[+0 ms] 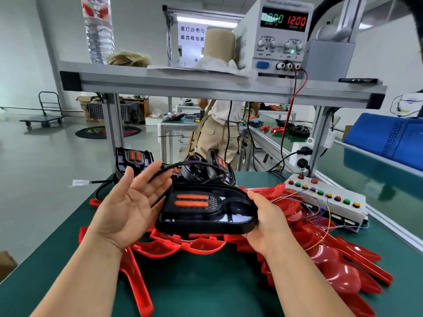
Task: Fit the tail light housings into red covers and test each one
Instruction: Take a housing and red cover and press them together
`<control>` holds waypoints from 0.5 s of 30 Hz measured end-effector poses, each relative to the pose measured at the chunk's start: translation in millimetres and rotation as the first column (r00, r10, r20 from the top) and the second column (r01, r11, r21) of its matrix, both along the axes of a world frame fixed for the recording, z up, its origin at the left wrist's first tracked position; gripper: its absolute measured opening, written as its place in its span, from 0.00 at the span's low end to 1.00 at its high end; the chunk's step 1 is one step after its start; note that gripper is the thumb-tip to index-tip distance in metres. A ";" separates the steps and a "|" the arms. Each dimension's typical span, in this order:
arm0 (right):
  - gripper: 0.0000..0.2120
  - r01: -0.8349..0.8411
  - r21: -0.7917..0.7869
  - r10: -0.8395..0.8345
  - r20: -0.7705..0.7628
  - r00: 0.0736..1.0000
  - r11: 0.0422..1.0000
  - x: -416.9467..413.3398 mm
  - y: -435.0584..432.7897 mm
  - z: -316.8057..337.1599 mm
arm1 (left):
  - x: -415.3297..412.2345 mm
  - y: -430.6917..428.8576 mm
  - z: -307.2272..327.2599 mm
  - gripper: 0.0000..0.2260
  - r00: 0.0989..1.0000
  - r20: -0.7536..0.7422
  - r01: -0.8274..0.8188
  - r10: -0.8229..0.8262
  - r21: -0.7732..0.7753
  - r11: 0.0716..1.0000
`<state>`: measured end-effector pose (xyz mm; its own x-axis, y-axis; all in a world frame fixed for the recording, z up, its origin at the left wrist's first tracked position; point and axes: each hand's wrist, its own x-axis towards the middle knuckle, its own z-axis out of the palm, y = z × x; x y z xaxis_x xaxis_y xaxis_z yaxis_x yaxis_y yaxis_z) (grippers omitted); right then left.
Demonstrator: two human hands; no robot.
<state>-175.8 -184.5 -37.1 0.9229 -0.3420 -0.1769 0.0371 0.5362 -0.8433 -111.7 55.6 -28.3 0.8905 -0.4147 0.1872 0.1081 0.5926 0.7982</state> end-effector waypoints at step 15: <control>0.15 -0.164 -0.003 0.163 0.149 0.975 0.986 -4.1 19.3 2.9 | -9.4 -32.3 -1.9 0.11 0.979 -0.172 -0.047 0.106 0.318 0.947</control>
